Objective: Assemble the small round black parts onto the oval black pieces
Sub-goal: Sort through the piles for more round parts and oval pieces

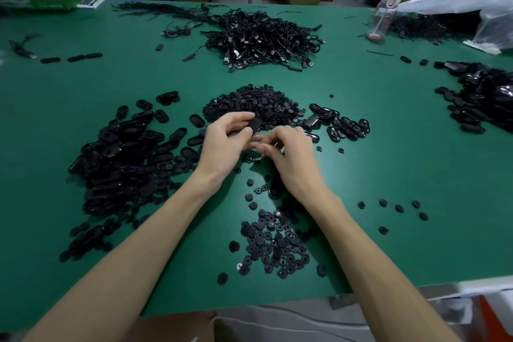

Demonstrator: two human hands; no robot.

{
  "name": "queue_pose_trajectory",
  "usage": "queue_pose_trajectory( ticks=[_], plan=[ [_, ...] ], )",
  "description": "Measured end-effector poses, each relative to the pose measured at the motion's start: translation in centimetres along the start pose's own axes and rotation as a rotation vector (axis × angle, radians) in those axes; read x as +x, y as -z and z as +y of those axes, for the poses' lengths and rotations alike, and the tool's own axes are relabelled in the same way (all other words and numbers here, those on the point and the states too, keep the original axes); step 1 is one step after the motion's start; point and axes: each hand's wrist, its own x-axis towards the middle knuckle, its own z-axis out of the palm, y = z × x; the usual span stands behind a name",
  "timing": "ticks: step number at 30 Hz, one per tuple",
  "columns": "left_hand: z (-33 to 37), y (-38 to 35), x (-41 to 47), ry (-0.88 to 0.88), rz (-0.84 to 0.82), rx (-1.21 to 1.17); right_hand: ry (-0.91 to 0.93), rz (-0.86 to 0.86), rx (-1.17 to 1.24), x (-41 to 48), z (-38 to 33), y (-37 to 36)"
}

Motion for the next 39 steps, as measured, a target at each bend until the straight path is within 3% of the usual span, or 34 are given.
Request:
queue_pose_trajectory(
  ticks=[6, 39],
  plan=[
    [0.2, -0.1, -0.5, -0.021, -0.059, 0.019, -0.105, 0.120, 0.315, -0.3, 0.1, 0.9],
    [0.1, -0.1, -1.0, -0.124, -0.127, 0.070, -0.165, 0.126, 0.525, -0.4, 0.6, 1.0]
  ],
)
